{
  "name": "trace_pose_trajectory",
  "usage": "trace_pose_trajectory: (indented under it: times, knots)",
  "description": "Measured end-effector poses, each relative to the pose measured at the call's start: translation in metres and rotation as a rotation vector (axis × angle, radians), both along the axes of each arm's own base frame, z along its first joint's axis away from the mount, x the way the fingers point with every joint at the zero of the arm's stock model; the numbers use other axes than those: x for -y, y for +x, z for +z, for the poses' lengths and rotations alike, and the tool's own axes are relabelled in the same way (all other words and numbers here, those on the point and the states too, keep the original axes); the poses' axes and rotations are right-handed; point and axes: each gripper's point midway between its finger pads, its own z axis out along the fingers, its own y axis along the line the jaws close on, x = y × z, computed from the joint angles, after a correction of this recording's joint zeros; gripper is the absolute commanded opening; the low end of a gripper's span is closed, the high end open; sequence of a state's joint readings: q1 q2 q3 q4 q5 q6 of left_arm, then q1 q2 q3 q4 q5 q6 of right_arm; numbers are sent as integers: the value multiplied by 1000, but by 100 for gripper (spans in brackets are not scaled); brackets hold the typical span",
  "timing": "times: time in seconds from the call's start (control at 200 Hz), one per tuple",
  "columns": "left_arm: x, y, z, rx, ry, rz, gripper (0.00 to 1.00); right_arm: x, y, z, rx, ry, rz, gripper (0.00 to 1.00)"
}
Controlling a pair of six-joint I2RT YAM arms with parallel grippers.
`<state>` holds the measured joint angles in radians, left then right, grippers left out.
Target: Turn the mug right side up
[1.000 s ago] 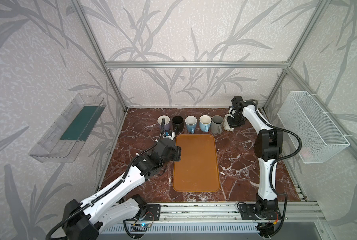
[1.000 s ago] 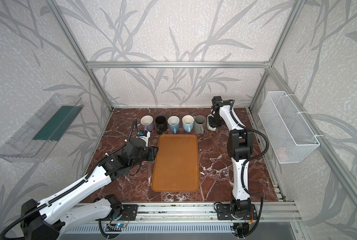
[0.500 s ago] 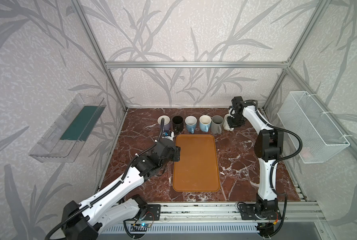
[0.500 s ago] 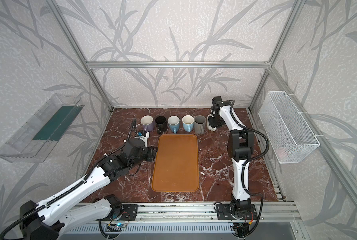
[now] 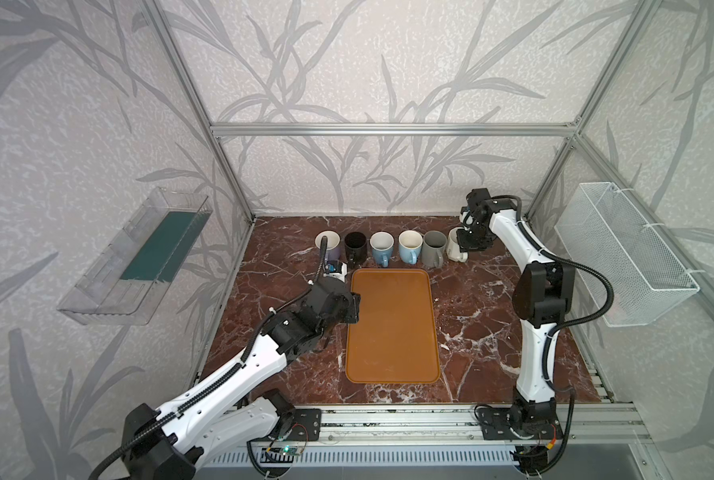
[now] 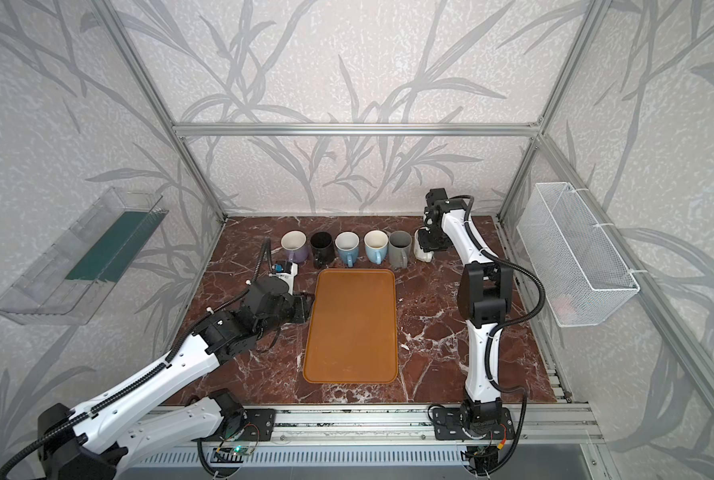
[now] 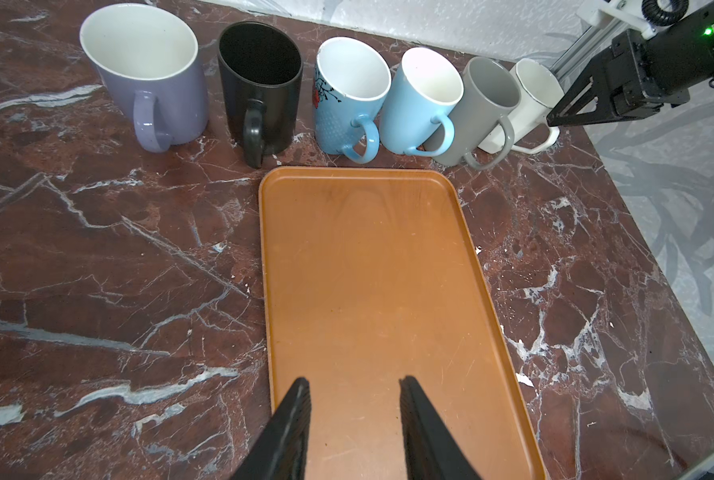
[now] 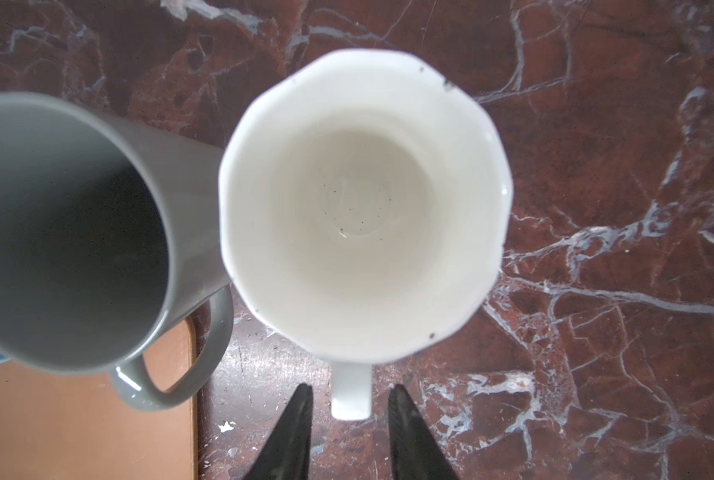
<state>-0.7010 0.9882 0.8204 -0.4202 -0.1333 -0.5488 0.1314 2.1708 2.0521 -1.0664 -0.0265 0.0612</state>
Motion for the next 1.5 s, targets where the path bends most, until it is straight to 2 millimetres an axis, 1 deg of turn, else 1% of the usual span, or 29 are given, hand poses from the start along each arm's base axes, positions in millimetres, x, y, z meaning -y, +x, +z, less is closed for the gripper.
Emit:
trace_pose_trajectory:
  times: [0.11, 0.18, 0.41, 0.5, 0.61, 0.62, 0.625, 0.63, 0.635, 0.64, 0.65, 0.655, 0.66, 0.665, 0.675, 0.805, 0.915, 1.03, 1.08, 1.209, 1.319, 1.419, 1.499]
  knots:
    - [0, 0, 1, 8, 9, -5, 42, 0, -1, 8, 17, 2, 2, 33]
    - [-1, 1, 3, 19, 16, -12, 46, 0, -4, 14, 31, 5, 3, 33]
    - [-3, 6, 30, 98, 23, -23, 53, -4, -27, 35, 91, 52, 17, 39]
    - [-3, 9, 37, 115, 32, -28, 55, -9, -32, 44, 123, 88, 30, 45]
    - [-5, 12, 45, 139, 44, -28, 65, -17, -39, 52, 154, 143, 52, 50]
    - [-5, 12, 46, 141, 45, -26, 68, -18, -40, 54, 159, 148, 54, 51]
    - [-6, 13, 46, 143, 47, -26, 73, -19, -40, 54, 159, 150, 55, 52]
    - [-6, 13, 47, 143, 48, -26, 80, -19, -41, 54, 162, 152, 56, 57]
    - [-6, 13, 47, 143, 48, -26, 88, -19, -41, 54, 162, 153, 57, 64]
    - [-6, 13, 48, 145, 47, -25, 94, -20, -41, 55, 164, 157, 59, 71]
    - [-7, 13, 48, 146, 48, -23, 98, -20, -42, 56, 165, 161, 58, 82]
    - [-7, 14, 49, 149, 53, -25, 98, -21, -43, 57, 167, 165, 56, 86]
    - [-7, 14, 49, 151, 55, -25, 99, -21, -43, 57, 169, 167, 58, 93]
    - [-7, 14, 50, 153, 57, -26, 99, -21, -44, 57, 170, 168, 61, 97]
    - [-7, 14, 51, 154, 54, -23, 99, -22, -44, 58, 171, 172, 62, 100]
    - [-12, 22, 70, 183, 75, -10, 99, -27, -56, 72, 223, 213, 80, 99]
    - [-16, 30, 88, 203, 92, 12, 99, -27, -71, 89, 279, 238, 82, 99]
    - [-28, 41, 103, 204, 120, 55, 99, -26, -85, 110, 352, 250, 83, 99]
    - [-35, 45, 110, 207, 137, 82, 99, -25, -93, 115, 379, 256, 82, 99]
    - [-63, 50, 124, 232, 204, 187, 99, -18, -117, 122, 445, 253, 65, 99]
    - [-91, 48, 132, 255, 257, 289, 99, -9, -134, 127, 518, 233, 43, 99]
    - [-121, 46, 142, 293, 288, 402, 99, 2, -143, 130, 578, 196, 5, 99]
    - [-146, 47, 139, 315, 319, 489, 99, 12, -144, 127, 617, 158, -30, 99]
